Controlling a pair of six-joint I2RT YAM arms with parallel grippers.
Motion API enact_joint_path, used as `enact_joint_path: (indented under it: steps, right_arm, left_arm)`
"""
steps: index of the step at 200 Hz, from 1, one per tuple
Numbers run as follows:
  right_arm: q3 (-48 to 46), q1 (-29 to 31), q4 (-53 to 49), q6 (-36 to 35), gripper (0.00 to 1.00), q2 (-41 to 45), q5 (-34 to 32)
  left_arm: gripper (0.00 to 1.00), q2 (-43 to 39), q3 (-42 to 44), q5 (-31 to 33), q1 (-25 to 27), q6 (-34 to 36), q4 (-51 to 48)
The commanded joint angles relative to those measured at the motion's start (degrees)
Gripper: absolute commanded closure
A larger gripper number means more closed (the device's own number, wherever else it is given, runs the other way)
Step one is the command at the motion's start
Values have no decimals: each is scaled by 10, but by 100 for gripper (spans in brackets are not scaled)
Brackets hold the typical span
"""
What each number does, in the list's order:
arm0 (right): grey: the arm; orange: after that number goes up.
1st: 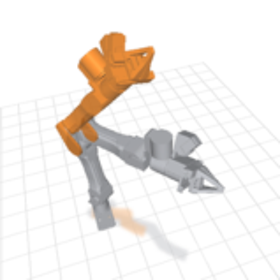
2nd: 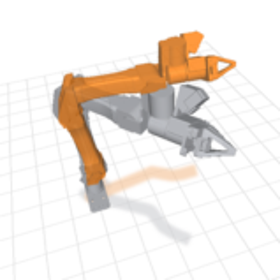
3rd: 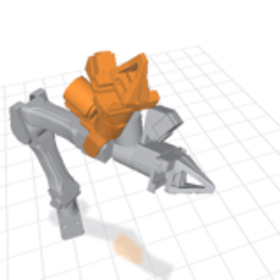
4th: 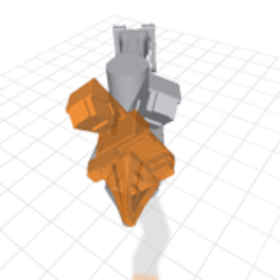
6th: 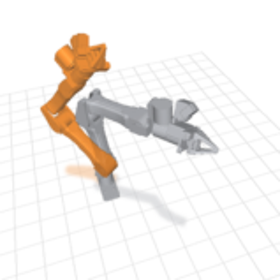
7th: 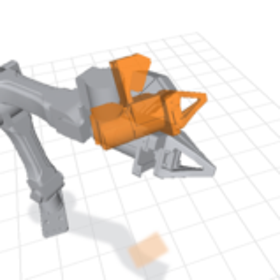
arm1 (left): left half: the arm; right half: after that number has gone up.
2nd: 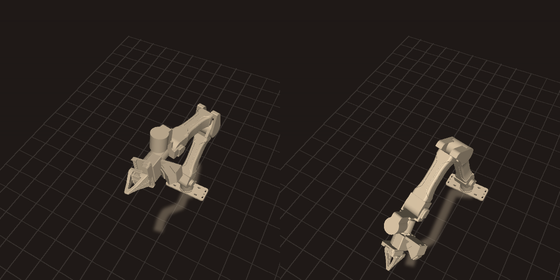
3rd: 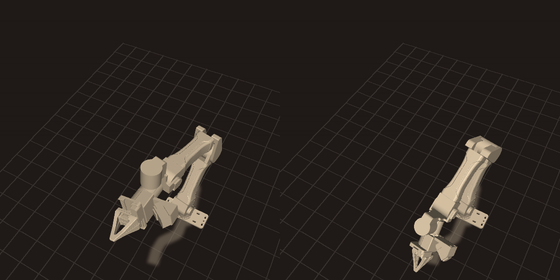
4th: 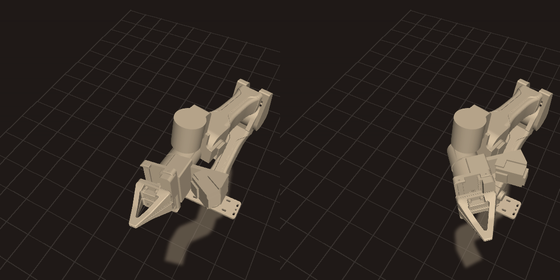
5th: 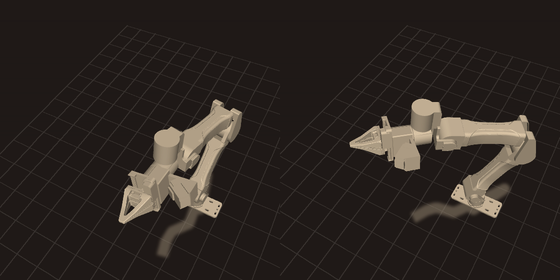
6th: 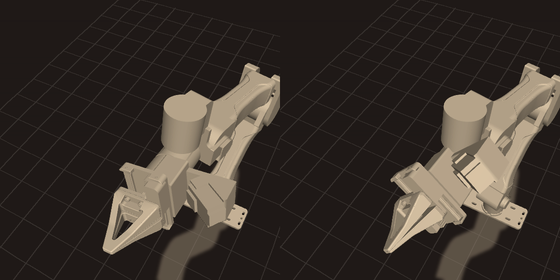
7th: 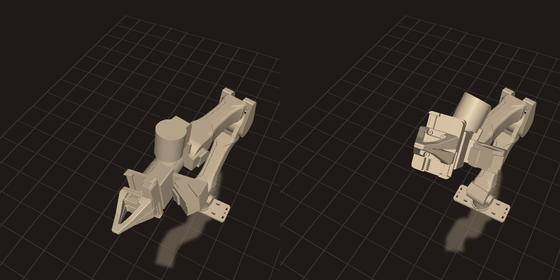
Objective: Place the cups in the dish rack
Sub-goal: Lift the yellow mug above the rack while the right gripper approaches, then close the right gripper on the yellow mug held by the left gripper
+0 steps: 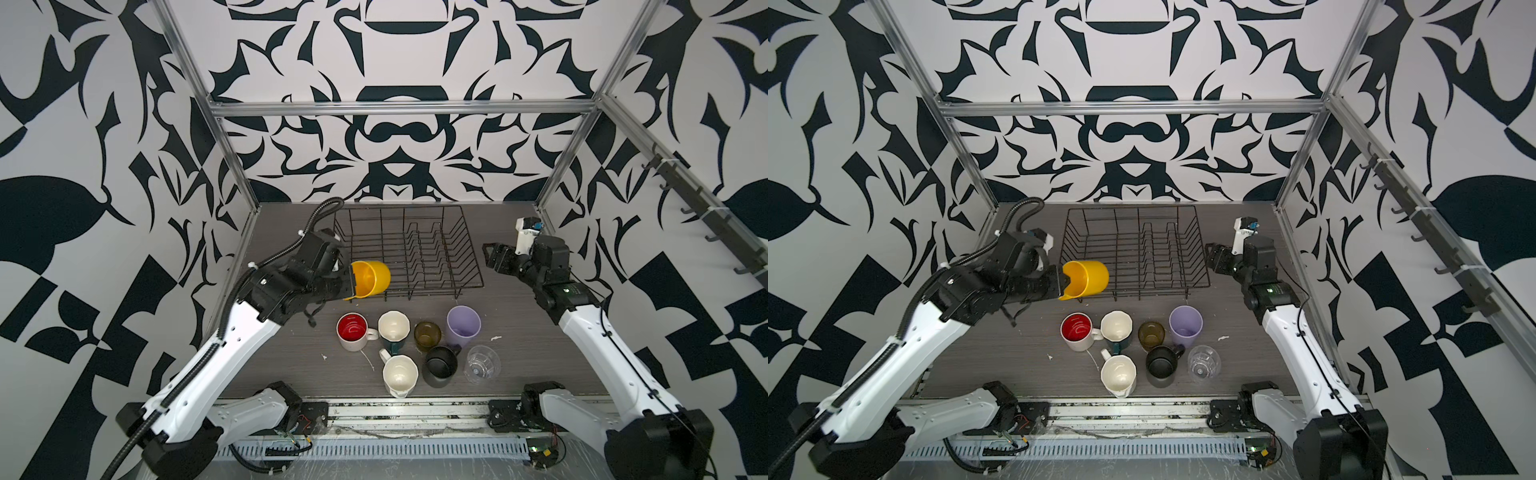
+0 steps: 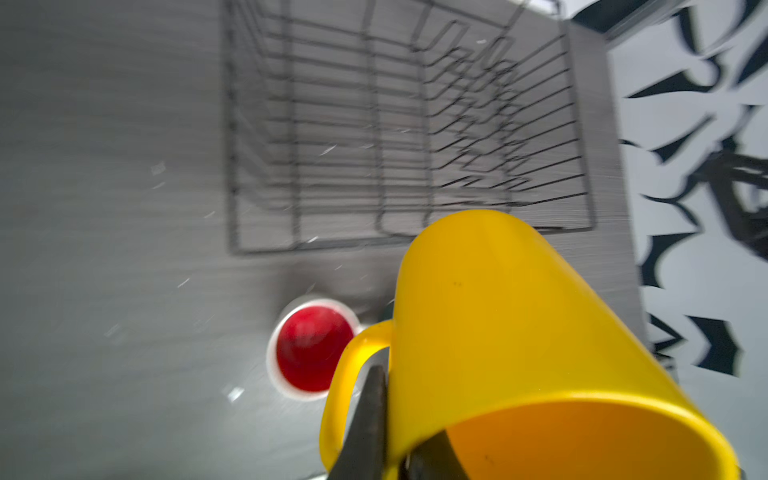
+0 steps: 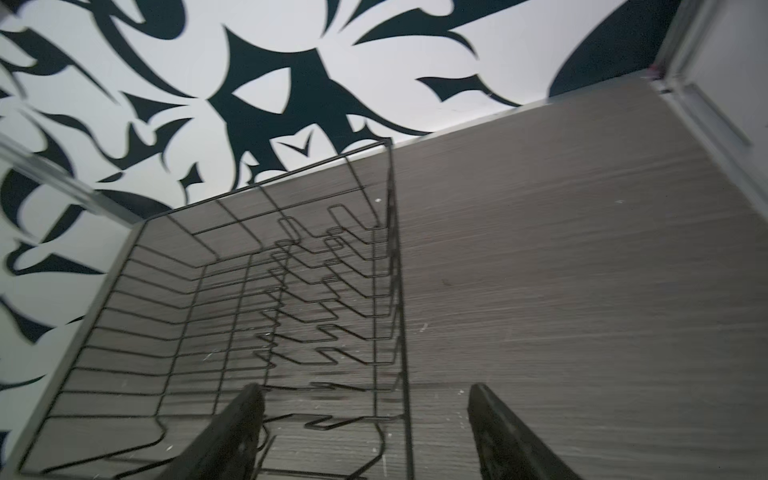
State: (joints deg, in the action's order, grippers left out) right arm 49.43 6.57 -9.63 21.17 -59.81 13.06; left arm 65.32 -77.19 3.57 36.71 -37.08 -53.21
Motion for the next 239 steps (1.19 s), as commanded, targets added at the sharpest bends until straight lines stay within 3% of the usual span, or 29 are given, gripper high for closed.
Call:
enact_joint_path:
  steps: [1,50,112,170,239]
  right_arm:
    - [10,0,92,-1,20,16,129]
    - [-28,0,295,88,17,26,293]
    - [-45,1,559,260,11,-34,377]
    - [0,17,533,266,11,-97,413]
    - [55,91,478,186,12,-124,454]
  left_arm:
    - [100,18,-22,-126,-42,24,165]
    - [100,82,9,-332,-120,-35,346]
    - [100,162,33,-489,-154,-115,530]
    - [100,205,53,-578,-155,-184,668]
    - [100,215,72,-594,-154,-195,698]
